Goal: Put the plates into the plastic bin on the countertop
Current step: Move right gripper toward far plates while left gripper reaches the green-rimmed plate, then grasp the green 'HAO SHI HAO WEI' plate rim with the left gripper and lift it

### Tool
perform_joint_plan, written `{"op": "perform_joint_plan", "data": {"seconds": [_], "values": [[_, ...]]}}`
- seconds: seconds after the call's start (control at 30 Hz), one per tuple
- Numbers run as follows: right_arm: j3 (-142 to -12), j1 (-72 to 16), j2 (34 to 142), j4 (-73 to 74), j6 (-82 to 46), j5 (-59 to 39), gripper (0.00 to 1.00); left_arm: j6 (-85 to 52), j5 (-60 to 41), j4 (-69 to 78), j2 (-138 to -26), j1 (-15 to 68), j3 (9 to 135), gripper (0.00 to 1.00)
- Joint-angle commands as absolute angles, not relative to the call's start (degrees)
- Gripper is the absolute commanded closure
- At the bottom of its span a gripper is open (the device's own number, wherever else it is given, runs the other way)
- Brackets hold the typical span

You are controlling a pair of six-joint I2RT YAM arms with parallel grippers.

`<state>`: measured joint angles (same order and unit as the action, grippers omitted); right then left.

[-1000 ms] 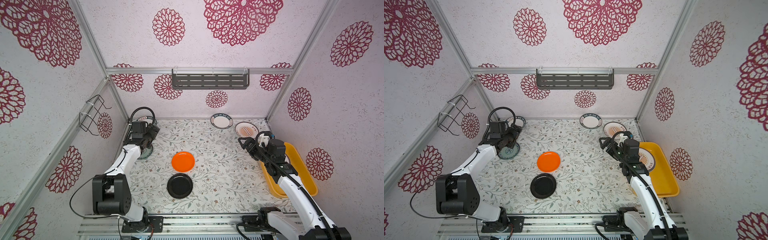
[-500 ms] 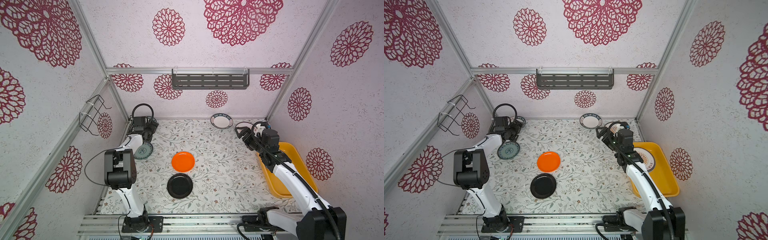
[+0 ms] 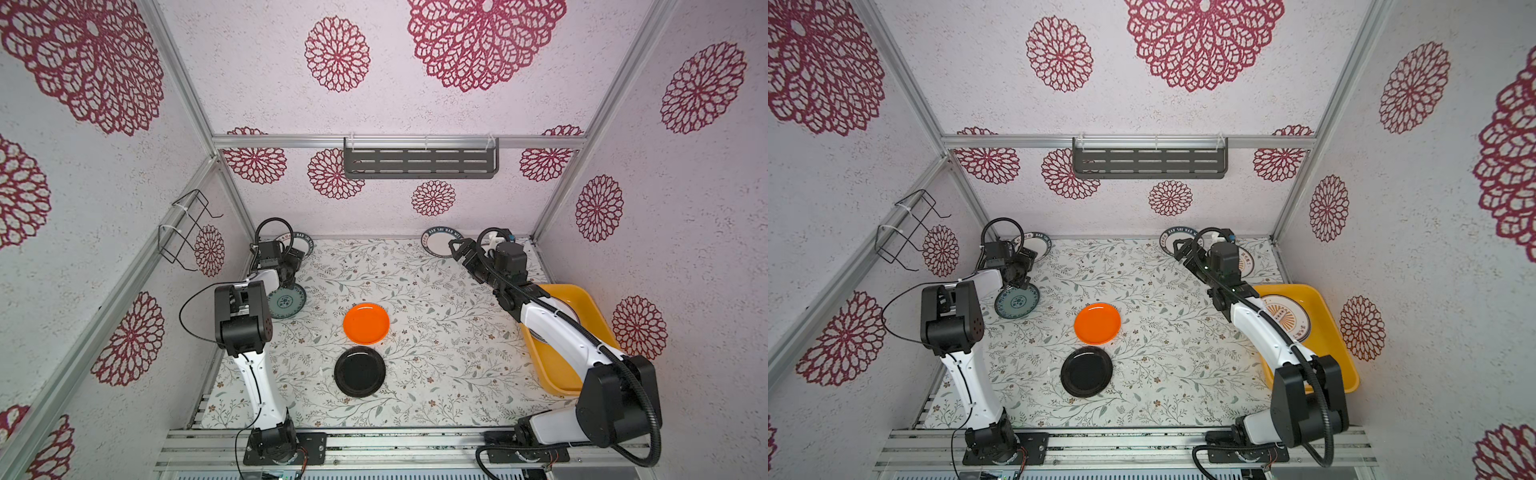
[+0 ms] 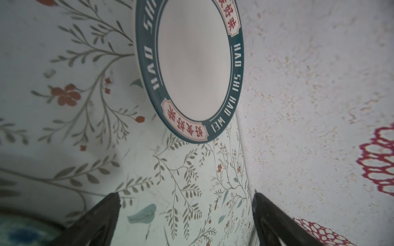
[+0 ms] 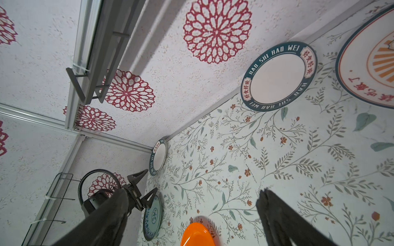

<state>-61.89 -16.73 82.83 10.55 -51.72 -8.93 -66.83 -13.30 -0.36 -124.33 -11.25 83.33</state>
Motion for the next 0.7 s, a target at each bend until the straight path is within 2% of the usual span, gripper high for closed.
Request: {"op": "perform_joint_plan", "data": {"seconds": [0.0,0.4,0.67], "values": [[-65.9,-17.7,85.4,14.7,-53.0,-7.0,0.01,-68.4,-15.6,6.5,-126.7,-12.9,84.8,0.01],[-75.7,-20.3,96.4,13.5,-55.3,-6.3,0.01,-68.7,-17.7,2.1,-133.5,-16.0,92.8,0.04],[-75.6,-21.3,98.2,14.2,-56.8,-3.6,0.01,-68.2,-21.5,2.3,-139.8,-17.6,99.1,0.13]]}}
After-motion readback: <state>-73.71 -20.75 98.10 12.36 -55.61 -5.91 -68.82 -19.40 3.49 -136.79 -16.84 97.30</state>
